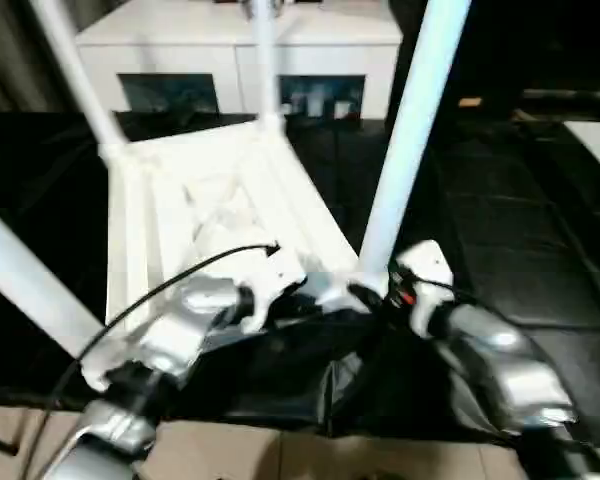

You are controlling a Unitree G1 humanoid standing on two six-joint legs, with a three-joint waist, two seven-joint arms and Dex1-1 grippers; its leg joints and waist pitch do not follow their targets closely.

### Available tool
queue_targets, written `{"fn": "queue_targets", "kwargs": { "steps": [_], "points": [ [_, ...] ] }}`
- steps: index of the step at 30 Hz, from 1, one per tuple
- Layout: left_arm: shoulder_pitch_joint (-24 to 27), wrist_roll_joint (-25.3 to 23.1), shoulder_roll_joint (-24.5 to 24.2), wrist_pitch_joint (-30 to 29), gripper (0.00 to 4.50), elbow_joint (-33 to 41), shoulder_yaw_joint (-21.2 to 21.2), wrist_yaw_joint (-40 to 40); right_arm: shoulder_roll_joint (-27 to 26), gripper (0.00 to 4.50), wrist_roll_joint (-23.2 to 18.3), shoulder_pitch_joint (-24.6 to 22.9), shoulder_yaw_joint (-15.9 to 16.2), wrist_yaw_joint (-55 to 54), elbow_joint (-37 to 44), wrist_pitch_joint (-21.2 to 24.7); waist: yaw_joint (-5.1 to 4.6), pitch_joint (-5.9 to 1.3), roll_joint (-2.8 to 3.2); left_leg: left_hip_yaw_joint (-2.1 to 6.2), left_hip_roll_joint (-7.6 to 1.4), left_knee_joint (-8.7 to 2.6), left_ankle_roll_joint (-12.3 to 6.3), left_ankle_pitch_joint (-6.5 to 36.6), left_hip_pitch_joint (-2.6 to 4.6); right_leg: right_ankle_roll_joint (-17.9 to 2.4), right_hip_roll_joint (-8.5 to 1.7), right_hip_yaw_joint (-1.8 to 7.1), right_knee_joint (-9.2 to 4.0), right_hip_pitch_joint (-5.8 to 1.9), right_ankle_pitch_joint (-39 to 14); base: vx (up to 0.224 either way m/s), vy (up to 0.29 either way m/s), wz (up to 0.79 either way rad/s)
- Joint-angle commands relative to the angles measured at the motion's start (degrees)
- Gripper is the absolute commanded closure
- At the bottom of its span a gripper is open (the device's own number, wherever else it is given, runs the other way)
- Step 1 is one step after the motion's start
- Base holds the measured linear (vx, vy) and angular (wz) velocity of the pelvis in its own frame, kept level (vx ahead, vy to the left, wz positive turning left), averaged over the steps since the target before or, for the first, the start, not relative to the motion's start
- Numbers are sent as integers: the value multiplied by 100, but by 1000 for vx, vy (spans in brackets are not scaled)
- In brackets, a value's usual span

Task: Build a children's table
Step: Rotate leg to tighten

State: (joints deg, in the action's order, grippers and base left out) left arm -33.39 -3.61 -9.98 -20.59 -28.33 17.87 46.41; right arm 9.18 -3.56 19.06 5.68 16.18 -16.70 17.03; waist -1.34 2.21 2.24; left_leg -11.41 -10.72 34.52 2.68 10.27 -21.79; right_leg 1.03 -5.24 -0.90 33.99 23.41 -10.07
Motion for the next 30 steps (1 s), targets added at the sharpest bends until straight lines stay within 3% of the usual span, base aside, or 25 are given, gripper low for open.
{"fn": "queue_targets", "kwargs": {
  "steps": [1,4,6,9,10,11,12,16,17,20,23,26,30],
  "points": [
    [-176,-155,207,-338,450,-467,99,-408,-138,181,446,146,-152,-956,-643,168,7,-303,-44,138,-109,-485,144,2206,114,-920,-158,52,-516,-146,-2355,0,0,0],
    [-408,-255,435,-418,450,-857,120,-709,-389,181,565,339,-60,-1265,-928,136,-1,-300,-64,145,-82,-478,120,2337,126,-875,-149,46,-548,-130,-2441,0,0,0],
    [-597,-408,595,-371,450,-1284,220,-922,-616,181,561,508,183,-1115,-1094,146,3,-281,-63,154,-79,-489,44,2478,132,-811,-149,36,-587,-124,-2585,0,0,0],
    [-697,-445,646,-347,450,-1470,189,-1029,-814,181,244,507,56,-867,-890,-70,-15,-251,-79,186,-65,-502,51,2790,163,-616,-157,1,-654,-112,-3152,0,0,0],
    [-701,-445,647,-346,450,-1475,187,-1032,-819,146,232,505,47,-864,-880,-79,-17,-263,-75,193,-62,-499,49,2780,158,-583,-167,1,-659,-119,-3193,0,0,0],
    [-725,-451,608,-332,450,-1487,162,-1023,-781,146,173,467,14,-766,-728,-155,-4,-279,-61,209,-72,-515,49,2729,156,-567,-171,-4,-659,-130,-3135,0,0,0],
    [-726,-456,585,-326,450,-1478,158,-1013,-747,112,172,449,30,-708,-669,-166,6,-288,-62,209,-85,-529,33,2678,164,-633,-165,1,-652,-128,-2915,0,0,0],
    [-773,-479,463,-211,450,-1516,140,-988,-605,85,142,372,-140,-822,-422,-136,14,-283,-81,206,-95,-568,-16,2564,113,-788,-158,18,-614,-169,-2485,0,0,0],
    [-758,-494,404,-141,450,-1484,149,-949,-545,85,87,338,-213,-792,-308,-83,23,-283,-73,205,-96,-566,-27,2620,135,-798,-164,25,-619,-155,-2516,0,0,0],
    [-553,-536,77,-17,450,-1079,217,-665,-73,50,-51,125,-287,-153,189,-24,16,-284,-71,229,-109,-592,-56,2561,68,-749,-171,24,-594,-222,-2432,0,0,0],
    [-297,-477,-222,134,450,-625,288,-225,413,50,-249,-106,-210,730,568,-27,-4,-273,-70,228,-108,-587,-107,2555,45,-812,-178,31,-591,-236,-2362,0,0,0],
    [-1,-316,-570,124,450,-134,333,330,979,50,-593,-337,-137,1811,876,-167,4,-273,-73,224,-120,-568,-146,2556,72,-898,-188,50,-590,-210,-2377,0,0,0],
    [268,-26,-898,426,450,300,440,1062,1443,50,-797,-438,36,2720,979,-253,45,-302,-78,201,-154,-546,-254,2258,79,-1241,-186,65,-514,-226,-1725,0,0,0]
  ]
}}
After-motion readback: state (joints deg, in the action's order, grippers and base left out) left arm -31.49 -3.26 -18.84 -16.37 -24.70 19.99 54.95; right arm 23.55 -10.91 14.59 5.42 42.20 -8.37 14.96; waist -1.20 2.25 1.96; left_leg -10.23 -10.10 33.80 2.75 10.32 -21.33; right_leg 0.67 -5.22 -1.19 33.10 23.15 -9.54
